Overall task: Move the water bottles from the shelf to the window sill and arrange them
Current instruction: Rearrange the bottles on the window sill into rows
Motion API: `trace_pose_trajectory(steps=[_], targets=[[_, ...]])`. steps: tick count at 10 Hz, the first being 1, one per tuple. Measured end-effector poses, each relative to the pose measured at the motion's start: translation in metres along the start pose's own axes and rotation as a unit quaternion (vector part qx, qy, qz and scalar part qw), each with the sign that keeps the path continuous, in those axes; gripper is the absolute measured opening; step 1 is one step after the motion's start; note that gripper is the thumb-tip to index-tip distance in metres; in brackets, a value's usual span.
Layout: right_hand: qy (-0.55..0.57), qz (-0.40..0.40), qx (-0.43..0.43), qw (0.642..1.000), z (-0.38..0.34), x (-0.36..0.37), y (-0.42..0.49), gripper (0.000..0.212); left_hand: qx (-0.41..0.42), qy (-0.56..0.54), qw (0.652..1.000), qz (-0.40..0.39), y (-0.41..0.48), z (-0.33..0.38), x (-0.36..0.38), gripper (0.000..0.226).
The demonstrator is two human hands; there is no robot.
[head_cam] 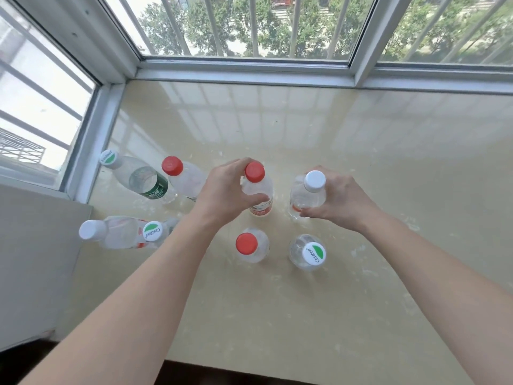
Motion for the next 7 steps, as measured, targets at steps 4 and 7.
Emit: trace_pose_trajectory(steps=[4, 7], targets=[[0.013, 0.028, -0.015, 0.999, 0.002, 0.004, -0.001, 0.056, 0.015, -0.017, 1.000, -0.003, -0.003, -0.005, 0.002, 0.053], [-0.001, 0.019, 0.012, 1.000, -0.001, -0.005, -0.012, 0.083, -0.001, -0.014, 1.000, -0.007, -0.006, 0.005, -0.009, 0.074]])
Point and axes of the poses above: each hand's wrist, its own y-axis towards the middle knuckle, its own x-axis out of the palm, z = x × y, the point moved 9 cm from there along y, towards the middle knuckle, and after that the axes turned 4 degrees about -z, right-handed, at the moved point
